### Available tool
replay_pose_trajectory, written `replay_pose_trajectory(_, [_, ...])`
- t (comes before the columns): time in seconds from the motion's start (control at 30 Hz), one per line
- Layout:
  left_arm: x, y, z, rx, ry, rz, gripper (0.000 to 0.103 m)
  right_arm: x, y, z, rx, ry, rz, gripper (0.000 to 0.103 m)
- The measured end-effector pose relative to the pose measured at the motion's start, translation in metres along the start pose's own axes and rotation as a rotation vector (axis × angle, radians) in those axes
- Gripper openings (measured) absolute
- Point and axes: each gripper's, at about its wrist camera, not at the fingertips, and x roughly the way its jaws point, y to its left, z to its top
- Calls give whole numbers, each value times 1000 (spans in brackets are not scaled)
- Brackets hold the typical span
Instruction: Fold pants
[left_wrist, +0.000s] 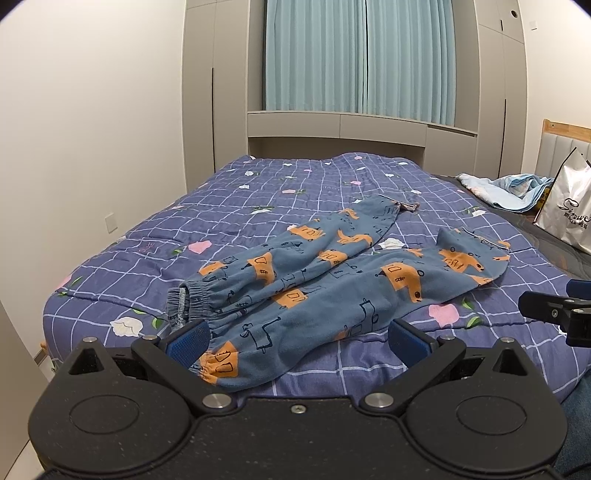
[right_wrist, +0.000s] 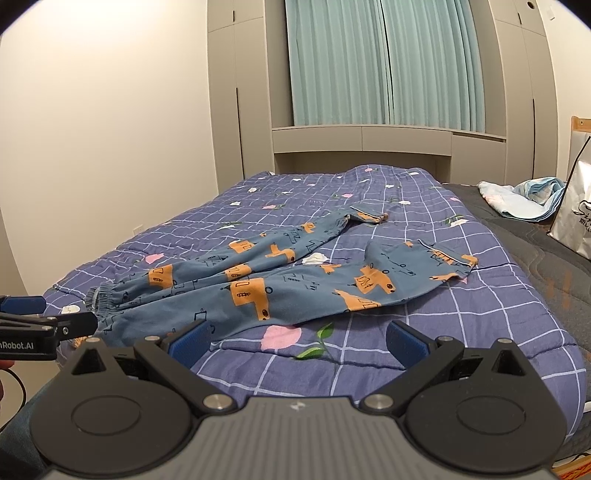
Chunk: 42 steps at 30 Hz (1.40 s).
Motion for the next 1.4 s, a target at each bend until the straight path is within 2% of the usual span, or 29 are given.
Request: replay_pose_trajectory(1.4, [1,0,-3,-2,1,0,102,-5,2,-1,-14,-15,7,103])
